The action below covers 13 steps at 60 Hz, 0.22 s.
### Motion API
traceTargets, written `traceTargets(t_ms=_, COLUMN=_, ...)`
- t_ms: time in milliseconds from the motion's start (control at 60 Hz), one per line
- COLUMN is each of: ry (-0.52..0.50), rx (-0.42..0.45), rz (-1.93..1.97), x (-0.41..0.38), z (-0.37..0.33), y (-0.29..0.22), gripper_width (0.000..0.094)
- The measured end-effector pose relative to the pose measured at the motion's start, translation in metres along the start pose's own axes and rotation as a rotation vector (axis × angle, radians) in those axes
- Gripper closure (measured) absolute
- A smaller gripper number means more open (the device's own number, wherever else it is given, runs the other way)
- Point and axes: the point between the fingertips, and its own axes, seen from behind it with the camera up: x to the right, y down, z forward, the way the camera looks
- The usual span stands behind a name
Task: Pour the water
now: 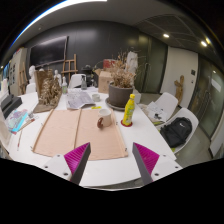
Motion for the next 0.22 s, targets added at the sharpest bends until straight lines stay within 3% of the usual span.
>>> traceTargets(t_ms=217, ry=0.009, rx=0.028, rz=-0.025, x=-0.007, z=-0.010, y=-0.010, gripper_width=0.0077)
